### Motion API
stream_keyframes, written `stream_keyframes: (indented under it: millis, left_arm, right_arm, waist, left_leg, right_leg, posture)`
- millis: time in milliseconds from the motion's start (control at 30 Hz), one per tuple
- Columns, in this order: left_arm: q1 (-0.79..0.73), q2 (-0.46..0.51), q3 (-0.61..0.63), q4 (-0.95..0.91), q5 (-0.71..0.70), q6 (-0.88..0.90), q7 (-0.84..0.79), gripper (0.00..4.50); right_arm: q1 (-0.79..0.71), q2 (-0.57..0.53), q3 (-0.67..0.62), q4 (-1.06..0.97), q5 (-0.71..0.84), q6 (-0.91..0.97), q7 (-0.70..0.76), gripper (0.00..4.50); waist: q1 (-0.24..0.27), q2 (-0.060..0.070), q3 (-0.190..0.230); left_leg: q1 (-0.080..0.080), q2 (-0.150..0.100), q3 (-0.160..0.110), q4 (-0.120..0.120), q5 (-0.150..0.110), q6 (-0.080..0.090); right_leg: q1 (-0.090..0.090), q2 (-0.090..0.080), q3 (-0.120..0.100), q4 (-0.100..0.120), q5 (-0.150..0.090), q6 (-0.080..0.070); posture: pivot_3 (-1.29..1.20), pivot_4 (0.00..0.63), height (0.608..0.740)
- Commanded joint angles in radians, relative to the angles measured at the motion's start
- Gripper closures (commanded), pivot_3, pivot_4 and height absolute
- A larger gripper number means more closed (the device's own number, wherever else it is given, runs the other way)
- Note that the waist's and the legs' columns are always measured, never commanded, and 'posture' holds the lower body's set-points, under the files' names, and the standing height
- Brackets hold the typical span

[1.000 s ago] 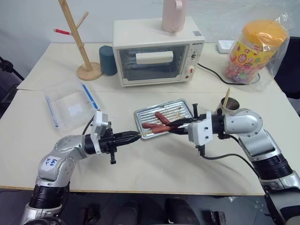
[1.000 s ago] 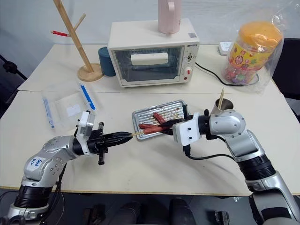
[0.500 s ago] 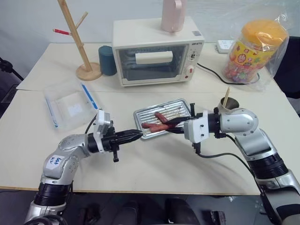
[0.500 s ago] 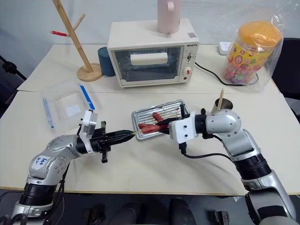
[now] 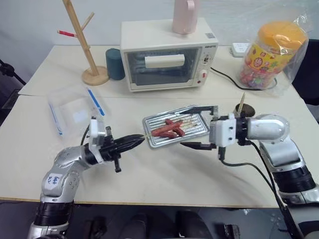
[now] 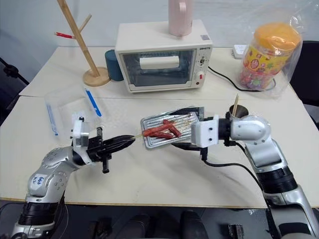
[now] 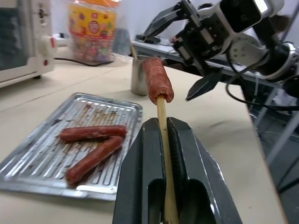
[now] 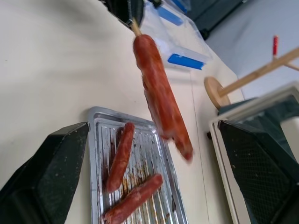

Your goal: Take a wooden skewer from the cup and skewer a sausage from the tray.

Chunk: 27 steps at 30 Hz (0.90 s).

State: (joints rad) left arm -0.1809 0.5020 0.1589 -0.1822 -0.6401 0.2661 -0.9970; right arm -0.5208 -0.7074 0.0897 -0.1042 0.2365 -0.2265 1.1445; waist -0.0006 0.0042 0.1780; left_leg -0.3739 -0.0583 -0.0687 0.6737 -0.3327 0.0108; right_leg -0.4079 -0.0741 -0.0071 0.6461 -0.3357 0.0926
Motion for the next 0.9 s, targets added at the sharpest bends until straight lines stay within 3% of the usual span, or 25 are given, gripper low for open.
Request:
stream_keyframes:
  millis: [33,167,367,500,767,900]
  left_arm:
    - [0.047,-0.013,0.119,-0.043,-0.015,-0.053,0.087,4.50]
    - [0.066,-0.051,0.262,-0.014,-0.051,-0.053,0.254,4.50]
    - [-0.014,-0.090,0.429,0.093,-0.029,-0.079,0.537,4.50]
    - [-0.090,-0.071,0.448,0.206,0.014,-0.074,0.641,4.50]
    - [-0.214,-0.034,0.400,0.396,0.088,-0.113,0.645,4.50]
    - [-0.202,-0.028,0.363,0.372,0.114,-0.120,0.620,3.55]
  right_arm:
    - [0.096,0.018,-0.127,-0.138,0.272,0.110,-0.017,0.03]
    - [0.242,0.016,-0.218,-0.275,0.489,0.326,-0.126,0.03]
    - [0.414,0.058,-0.259,-0.393,0.480,0.346,-0.216,0.03]
    - [0.433,0.077,-0.245,-0.396,0.422,0.320,-0.235,0.03]
    - [0.424,0.090,-0.227,-0.404,0.381,0.317,-0.242,0.03]
    - [0.450,0.079,-0.223,-0.411,0.368,0.318,-0.226,0.00]
  waist:
    - [0.001,0.000,0.000]
    - [0.004,0.000,0.000]
    - [0.016,-0.003,-0.001]
    - [0.025,-0.005,-0.002]
    - [0.025,-0.008,-0.003]
    - [0.023,-0.008,-0.003]
  left_leg:
    - [0.000,0.000,0.000,0.000,0.000,0.000]
    - [0.000,0.000,-0.001,0.000,0.000,0.000]
    - [0.000,0.000,-0.001,0.000,0.000,0.000]
    - [0.001,-0.001,-0.001,0.001,0.000,0.000]
    - [0.000,-0.001,-0.001,0.002,0.000,0.001]
    - [0.000,-0.001,-0.001,0.001,0.000,0.000]
  right_leg:
    - [0.000,0.000,0.000,0.000,0.000,0.000]
    - [0.001,0.000,0.000,0.000,0.000,0.000]
    - [0.001,0.000,0.000,0.000,0.000,0.000]
    - [0.001,0.000,0.000,0.001,0.000,0.000]
    - [0.001,0.000,-0.001,0.001,0.000,0.000]
    - [0.001,0.000,-0.001,0.001,0.000,0.000]
  posture:
    - [0.00,0.150,0.740]
    - [0.00,0.150,0.740]
    - [0.00,0.150,0.740]
    - [0.00,0.150,0.740]
    - [0.00,0.150,0.740]
    - [0.00,0.150,0.740]
